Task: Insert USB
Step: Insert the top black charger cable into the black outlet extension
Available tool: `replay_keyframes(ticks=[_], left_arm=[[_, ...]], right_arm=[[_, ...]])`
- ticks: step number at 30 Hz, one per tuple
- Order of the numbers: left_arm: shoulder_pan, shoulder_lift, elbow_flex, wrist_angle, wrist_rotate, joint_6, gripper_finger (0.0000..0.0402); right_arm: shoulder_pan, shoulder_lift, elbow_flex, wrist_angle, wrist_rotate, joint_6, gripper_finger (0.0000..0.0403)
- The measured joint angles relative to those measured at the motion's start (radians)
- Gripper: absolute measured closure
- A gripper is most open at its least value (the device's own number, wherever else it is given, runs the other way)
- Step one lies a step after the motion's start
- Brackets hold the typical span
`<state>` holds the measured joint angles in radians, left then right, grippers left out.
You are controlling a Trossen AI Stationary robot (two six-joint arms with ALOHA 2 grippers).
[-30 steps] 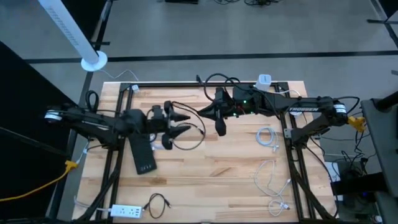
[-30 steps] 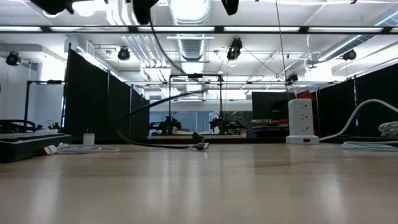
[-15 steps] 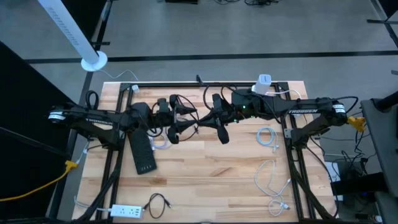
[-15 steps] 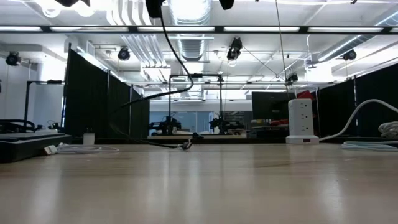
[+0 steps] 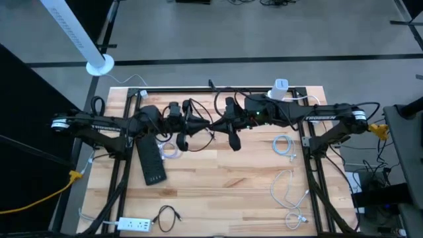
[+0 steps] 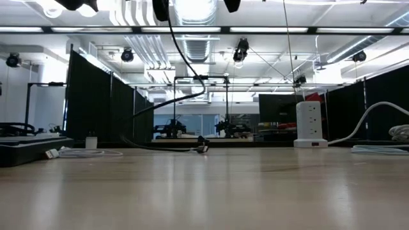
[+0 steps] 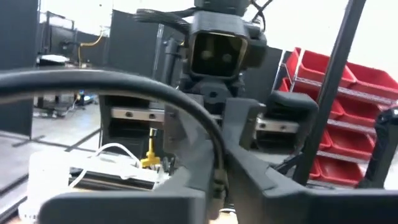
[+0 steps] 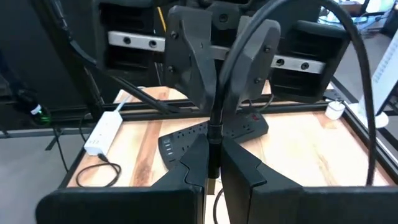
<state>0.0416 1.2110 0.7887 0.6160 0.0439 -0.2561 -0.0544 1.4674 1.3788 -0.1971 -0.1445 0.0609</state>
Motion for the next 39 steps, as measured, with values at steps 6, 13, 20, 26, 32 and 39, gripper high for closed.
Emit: replay_keyframes(ticks=[6,13,20,26,32,39], left_arm=[[0.034,0.002,0.000,-0.006,-0.002,-0.110,0.0401],[0.102,-0.006,0.000,-0.003,0.003,-0.403,0.0401],[0.215,-0.032,0.000,-0.106,0.030,-0.830,0.0401],[0.276,-0.032,0.000,-0.157,0.081,-1.102,0.0402],[0.308,-0.025,0.000,-0.168,0.123,-1.294,0.0402],[0.314,-0.024,0.000,-0.173,0.111,-1.328,0.0402]], right_arm=[[-0.001,0.014,0.000,0.002,0.023,0.001,0.0389],[-0.002,-0.014,0.000,-0.011,0.057,0.041,0.0344],[0.000,-0.101,-0.001,-0.067,0.060,-0.032,0.0234],[0.000,-0.153,-0.001,-0.139,0.066,-0.161,0.0206],[0.000,-0.144,-0.001,-0.219,0.096,-0.307,0.0205],[-0.004,-0.115,-0.001,-0.204,0.167,-0.217,0.0204]])
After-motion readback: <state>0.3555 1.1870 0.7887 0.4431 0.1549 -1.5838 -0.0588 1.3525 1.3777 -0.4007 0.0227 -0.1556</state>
